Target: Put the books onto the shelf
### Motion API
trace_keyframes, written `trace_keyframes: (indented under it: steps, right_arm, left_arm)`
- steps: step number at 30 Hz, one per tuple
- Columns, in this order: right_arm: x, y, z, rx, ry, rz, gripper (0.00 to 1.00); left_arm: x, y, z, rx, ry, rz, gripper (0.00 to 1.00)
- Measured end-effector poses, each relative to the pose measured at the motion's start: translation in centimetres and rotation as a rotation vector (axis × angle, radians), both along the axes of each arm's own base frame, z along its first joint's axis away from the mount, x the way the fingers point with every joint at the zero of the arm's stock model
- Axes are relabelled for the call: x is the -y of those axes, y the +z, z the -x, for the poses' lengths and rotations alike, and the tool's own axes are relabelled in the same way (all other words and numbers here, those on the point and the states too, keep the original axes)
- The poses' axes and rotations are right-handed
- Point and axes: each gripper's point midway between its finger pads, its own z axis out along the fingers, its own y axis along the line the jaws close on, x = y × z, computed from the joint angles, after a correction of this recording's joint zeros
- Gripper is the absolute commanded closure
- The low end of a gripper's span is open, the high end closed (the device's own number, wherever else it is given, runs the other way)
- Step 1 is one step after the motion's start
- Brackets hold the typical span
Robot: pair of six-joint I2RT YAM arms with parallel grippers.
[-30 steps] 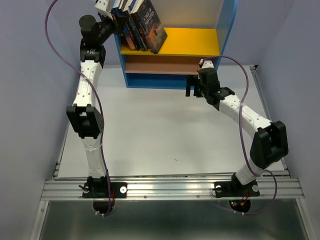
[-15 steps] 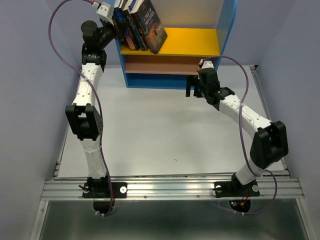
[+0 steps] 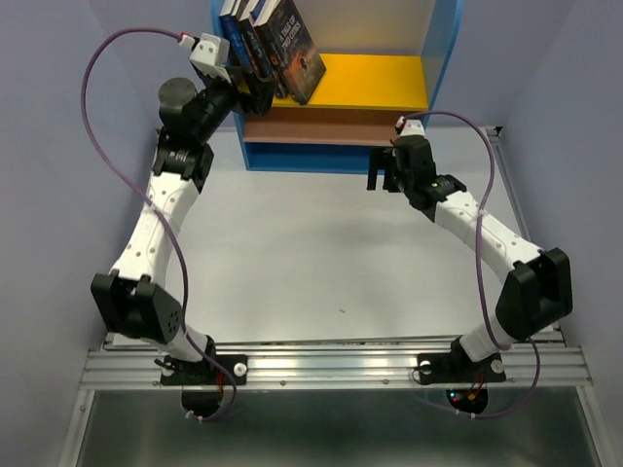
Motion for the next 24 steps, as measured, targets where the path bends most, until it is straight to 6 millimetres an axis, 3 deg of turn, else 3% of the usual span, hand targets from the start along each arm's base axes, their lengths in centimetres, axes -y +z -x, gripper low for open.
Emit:
trace_keyframes:
  steps: [4,5,7,10,11,12,13,14,15,17,20,24]
  right_arm:
    - [2.1,0.7,1.7,0.029,-0.088,-0.003,0.0]
    - [2.7,0.7,2.2,0.033,-0.11,-0.006,0.0]
    - [4.6,0.3,3.4,0.042,-0.197,-0.021,0.0]
    - [7.7,-0.6,5.3,0.049,-0.324,-0.041,0.0]
    - [8.6,-0.8,6.0,0.054,-0.362,-0.047,0.0]
    - [9.2,-0.8,6.5,0.064,-0.395,-0.06,0.0]
    - [10.1,-1.0,7.5,0.08,-0.437,-0.08,0.0]
    - [10.4,-0.9,7.9,0.094,-0.455,-0.093,0.0]
    - [10.8,-0.8,8.5,0.116,-0.469,-0.114,0.0]
    - [11.4,-0.5,9.5,0.148,-0.496,-0.144,0.0]
    - [11.8,0.2,9.9,0.185,-0.518,-0.175,0.0]
    - [11.9,0.6,9.7,0.211,-0.531,-0.197,0.0]
  left_arm:
    - [0.0,1.0,5.1,-0.02,0.114,0.09,0.01]
    - [-1.1,1.1,6.2,-0.036,0.175,0.136,0.01]
    - [-4.2,-0.8,7.2,-0.114,0.327,0.225,0.01]
    - [-9.6,-6.9,8.4,-0.288,0.615,0.335,0.01]
    - [-11.0,-9.7,8.7,-0.359,0.703,0.34,0.01]
    - [-11.6,-11.2,8.9,-0.397,0.75,0.347,0.01]
    - [-12.5,-14.8,9.5,-0.48,0.825,0.329,0.01]
    - [-12.8,-16.3,9.8,-0.514,0.854,0.318,0.01]
    - [-13.4,-19.5,10.7,-0.582,0.902,0.292,0.01]
    - [-13.8,-22.8,12.0,-0.648,0.937,0.265,0.01]
    - [-14.2,-24.4,13.6,-0.664,0.94,0.265,0.01]
    - [-14.3,-21.2,13.8,-0.569,0.905,0.346,0.01]
